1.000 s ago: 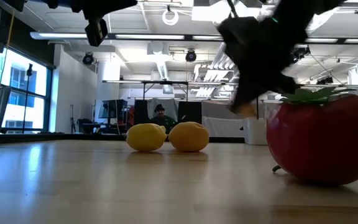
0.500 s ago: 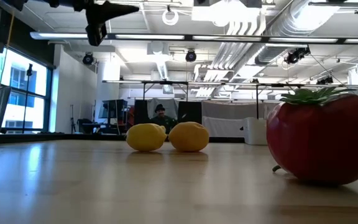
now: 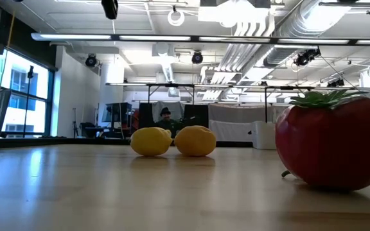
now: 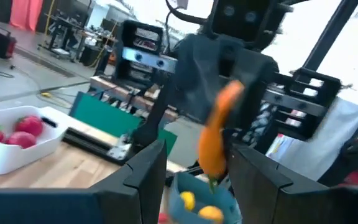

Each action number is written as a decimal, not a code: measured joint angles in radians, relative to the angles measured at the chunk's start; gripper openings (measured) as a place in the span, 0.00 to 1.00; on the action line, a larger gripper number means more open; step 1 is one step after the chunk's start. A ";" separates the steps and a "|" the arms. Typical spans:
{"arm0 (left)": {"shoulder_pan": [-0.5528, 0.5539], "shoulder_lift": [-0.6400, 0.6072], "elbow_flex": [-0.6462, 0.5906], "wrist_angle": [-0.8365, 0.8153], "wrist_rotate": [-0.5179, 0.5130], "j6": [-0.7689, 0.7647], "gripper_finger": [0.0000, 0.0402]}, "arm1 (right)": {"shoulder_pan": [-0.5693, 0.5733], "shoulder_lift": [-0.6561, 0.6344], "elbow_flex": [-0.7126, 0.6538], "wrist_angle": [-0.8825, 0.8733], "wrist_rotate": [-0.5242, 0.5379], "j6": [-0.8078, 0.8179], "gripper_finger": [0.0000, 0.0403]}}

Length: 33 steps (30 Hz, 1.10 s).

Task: Sort produce into baskets
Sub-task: Put the yellow chili pepper into the black bin

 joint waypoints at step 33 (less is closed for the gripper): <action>0.042 0.000 0.021 -0.153 0.190 0.137 0.01 | -0.011 0.086 0.000 0.081 0.002 0.147 0.08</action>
